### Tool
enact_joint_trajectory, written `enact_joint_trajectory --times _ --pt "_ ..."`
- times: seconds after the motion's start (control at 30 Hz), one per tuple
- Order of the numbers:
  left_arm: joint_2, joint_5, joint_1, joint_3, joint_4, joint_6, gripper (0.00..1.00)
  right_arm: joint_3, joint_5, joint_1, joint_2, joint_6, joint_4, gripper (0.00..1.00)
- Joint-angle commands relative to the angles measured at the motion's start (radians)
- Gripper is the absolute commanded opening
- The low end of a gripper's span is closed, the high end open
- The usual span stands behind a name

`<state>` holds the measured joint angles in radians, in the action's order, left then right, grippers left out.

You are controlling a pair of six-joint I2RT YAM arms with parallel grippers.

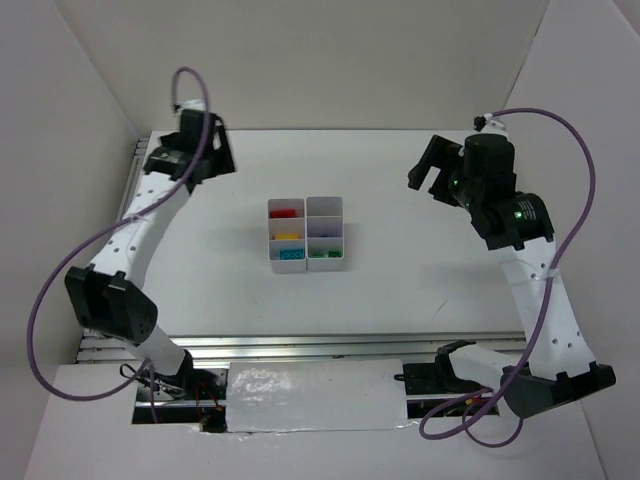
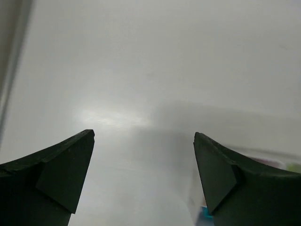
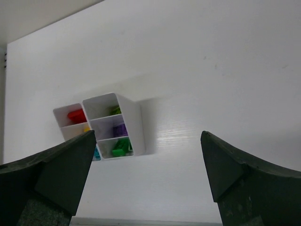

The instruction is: Sort the legos into containers by color

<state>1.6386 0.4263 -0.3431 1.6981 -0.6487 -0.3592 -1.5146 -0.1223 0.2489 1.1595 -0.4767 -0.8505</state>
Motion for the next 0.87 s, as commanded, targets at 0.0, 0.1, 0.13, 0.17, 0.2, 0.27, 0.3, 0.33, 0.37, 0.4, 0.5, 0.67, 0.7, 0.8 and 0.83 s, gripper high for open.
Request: enact_joint_trajectory --times 0.0,0.1,0.13,0.17,0.2,0.27,0.3,0.33,0.37,0.4,0.5,0.67,0.7,0.8,0.83 --pt "-0.164 0.163 0.171 -0.075 -0.189 -0.224 0.99 -0.085 -0.204 0.004 -0.056 0.053 -0.103 1.00" --pt "-0.250 0.157 0.335 -0.201 -0.207 -0.256 1.00 -0.127 -0.273 0.004 -0.069 0.049 -0.157 1.00" --pt "-0.320 0.157 0.366 -0.237 -0.194 -0.251 1.00 -0.128 -0.278 0.004 -0.090 0.044 -0.169 1.00" --pt "-0.351 0.179 0.375 -0.280 -0.187 -0.254 1.00 -0.125 -0.278 0.004 -0.102 0.041 -0.174 1.00" --pt "-0.370 0.228 0.369 -0.288 -0.207 -0.261 1.00 -0.124 -0.275 0.004 -0.113 0.033 -0.176 1.00" --pt "-0.404 0.242 0.368 -0.307 -0.221 -0.265 1.00 -0.130 -0.289 0.004 -0.141 0.020 -0.194 1.00" --pt "-0.420 0.249 0.368 -0.310 -0.221 -0.256 1.00 -0.133 -0.301 0.004 -0.155 0.020 -0.205 1.00" --pt "-0.428 0.249 0.368 -0.311 -0.220 -0.242 1.00 -0.131 -0.313 0.007 -0.162 0.023 -0.208 1.00" --pt "-0.437 0.255 0.363 -0.310 -0.221 -0.244 1.00 -0.124 -0.357 0.015 -0.168 0.018 -0.209 1.00" --pt "-0.453 0.268 0.362 -0.310 -0.223 -0.245 0.99 -0.124 -0.365 0.026 -0.172 0.020 -0.209 1.00" --pt "-0.462 0.295 0.351 -0.318 -0.230 -0.256 1.00 -0.136 -0.356 0.026 -0.155 0.013 -0.209 1.00" --pt "-0.473 0.305 0.319 -0.339 -0.212 -0.256 0.99 -0.157 -0.347 0.026 -0.153 0.006 -0.200 1.00" --pt "-0.473 0.307 0.319 -0.341 -0.210 -0.256 1.00 -0.159 -0.340 0.026 -0.153 0.006 -0.197 1.00" --pt "-0.471 0.330 0.319 -0.342 -0.220 -0.268 0.99 -0.164 -0.330 0.026 -0.144 0.003 -0.196 1.00" --pt "-0.471 0.335 0.319 -0.342 -0.220 -0.271 1.00 -0.165 -0.327 0.026 -0.144 0.003 -0.196 1.00"
